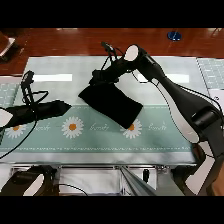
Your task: Fold the shirts.
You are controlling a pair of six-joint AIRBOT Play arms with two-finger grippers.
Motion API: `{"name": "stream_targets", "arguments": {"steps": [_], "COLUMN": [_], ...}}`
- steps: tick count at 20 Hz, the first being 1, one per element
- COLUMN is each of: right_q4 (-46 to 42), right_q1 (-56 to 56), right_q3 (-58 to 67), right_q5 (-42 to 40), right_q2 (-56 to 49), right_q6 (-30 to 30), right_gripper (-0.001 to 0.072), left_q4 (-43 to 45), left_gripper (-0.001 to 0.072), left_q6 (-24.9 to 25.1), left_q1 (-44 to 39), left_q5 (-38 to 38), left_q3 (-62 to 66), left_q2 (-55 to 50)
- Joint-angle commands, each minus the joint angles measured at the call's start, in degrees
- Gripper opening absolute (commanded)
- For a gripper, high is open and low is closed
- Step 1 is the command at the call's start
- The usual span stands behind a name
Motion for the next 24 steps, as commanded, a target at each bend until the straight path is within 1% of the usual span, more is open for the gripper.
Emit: {"name": "stream_targets", "arguments": {"steps": [1,4,5,6,7,8,9,11,14,15,16,17,18,19,20,21,22,23,24], "right_q4": [-0.6,0.3,2.4,5.7,8.7,11.0,12.3,12.2,10.8,7.7,0.8,-8.7,-20.2,-29.8,-37.9,-43.7,-46.8,-47.4,-45.2], "right_q1": [-0.6,-0.4,-0.4,-0.4,-0.2,-0.1,-0.1,-1.9,-10.3,-13.4,-16.2,-18.0,-19.2,-19.9,-20.2,-20.2,-20.2,-20.2,-20.2], "right_q3": [1.5,1.5,1.5,1.5,1.5,1.5,1.5,1.5,1.5,1.5,1.5,0.6,-2.7,-8.1,-16.0,-25.0,-35.9,-46.3,-57.0], "right_q5": [-2.1,-10.0,-12.2,-13.6,-14.1,-13.6,-12.0,-6.4,7.3,12.1,17.4,21.0,22.2,20.8,17.1,11.9,5.3,-0.9,-7.2], "right_q2": [-0.3,-2.1,-3.0,-4.1,-5.1,-5.9,-6.2,-5.3,1.1,4.5,9.0,13.6,19.5,25.6,32.3,38.7,45.5,51.2,56.3], "right_q6": [1.3,2.7,2.8,2.7,2.3,0.8,0.1,0.2,0.3,-0.2,-0.5,-0.4,0.2,2.2,5.6,9.2,14.1,19.5,25.9], "right_gripper": [0.0039,0.004,0.0089,0.0227,0.0385,0.0416,0.0416,0.0416,0.0415,0.0415,0.0415,0.0416,0.0415,0.0415,0.0415,0.0415,0.0415,0.0415,0.0415], "left_q4": [-0.1,-0.2,-0.1,-0.1,-0.1,-0.1,-0.1,-0.1,0.3,0.3,0.3,0.3,0.3,0.3,0.3,0.3,0.3,0.3,0.3], "left_gripper": [0.0014,0.0014,0.0014,0.0014,0.0014,0.0014,0.0014,0.0014,0.0014,0.0014,0.0014,0.0013,0.0013,0.0013,0.0013,0.0013,0.0014,0.0013,0.0013], "left_q6": [0.0,0.0,0.0,0.0,0.0,0.0,0.0,0.0,0.0,0.0,0.0,0.0,0.0,0.0,0.0,0.0,0.0,0.0,0.0], "left_q1": [0.0,0.0,0.0,0.0,0.0,0.0,0.0,0.1,1.3,2.1,2.9,3.5,3.5,3.5,3.4,3.3,3.2,3.0,2.8], "left_q5": [0.4,0.4,0.3,0.4,0.4,0.5,0.8,1.7,3.3,3.3,3.3,3.3,3.3,3.3,3.3,3.3,3.3,3.3,3.3], "left_q3": [-0.3,-0.4,-0.4,-0.4,-0.4,-0.4,-0.4,-0.4,-0.3,-0.4,-0.4,-0.4,-0.4,-0.4,-0.4,-0.4,-0.4,-0.4,-0.4], "left_q2": [-0.1,-0.1,-0.1,-0.1,-0.1,-0.1,-0.1,-0.1,-0.1,-0.1,-0.1,-0.1,-0.1,-0.1,-0.1,-0.1,-0.1,-0.1,-0.1]}}
